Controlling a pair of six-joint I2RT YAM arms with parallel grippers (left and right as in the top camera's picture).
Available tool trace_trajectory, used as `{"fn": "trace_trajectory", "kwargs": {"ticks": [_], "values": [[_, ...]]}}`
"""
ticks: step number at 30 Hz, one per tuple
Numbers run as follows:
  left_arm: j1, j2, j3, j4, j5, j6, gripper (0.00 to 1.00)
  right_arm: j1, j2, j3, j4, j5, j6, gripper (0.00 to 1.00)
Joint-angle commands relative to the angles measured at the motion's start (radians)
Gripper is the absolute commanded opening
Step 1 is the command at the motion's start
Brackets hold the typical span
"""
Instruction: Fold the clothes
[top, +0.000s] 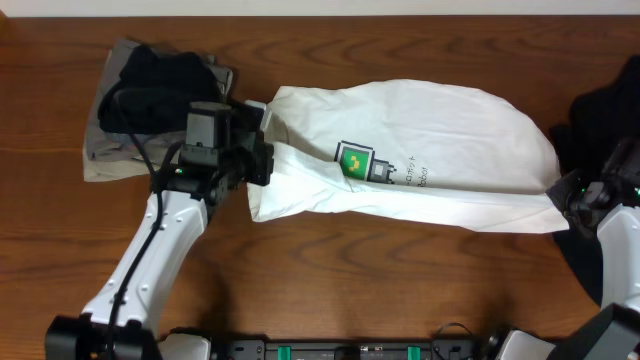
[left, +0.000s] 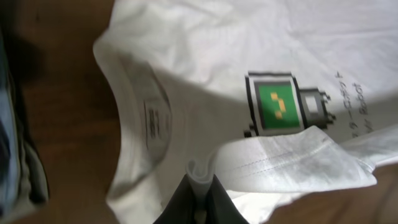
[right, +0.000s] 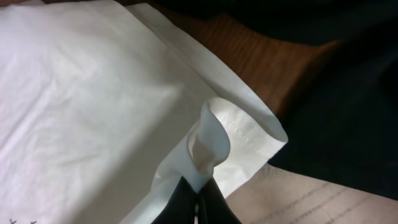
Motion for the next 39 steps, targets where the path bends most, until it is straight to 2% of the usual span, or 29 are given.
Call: {"fn": "trace_trajectory", "kwargs": {"ticks": [1,13,32,39], "values": [[0.003,0.044,0.014,0.051,-0.012,0.028,0.06,-0.004,0.023,0.017,0.015,-0.002,0.022,0.01],[0.003,0.106,0.014,0.224,-0.043,0.009,0.06,-0.004,0.047,0.017,0.046,-0.002,0.024,0.01],[0.003,0.201,0.014,0.323,-0.06,-0.024,0.06,-0.004,0.051,0.017,0.093,0.018,0.039,0.01],[0.003,0.235,0.014,0.344,-0.057,-0.04,0.06,-0.003,0.09,0.003,0.179,0.008,0.048,0.01]]}}
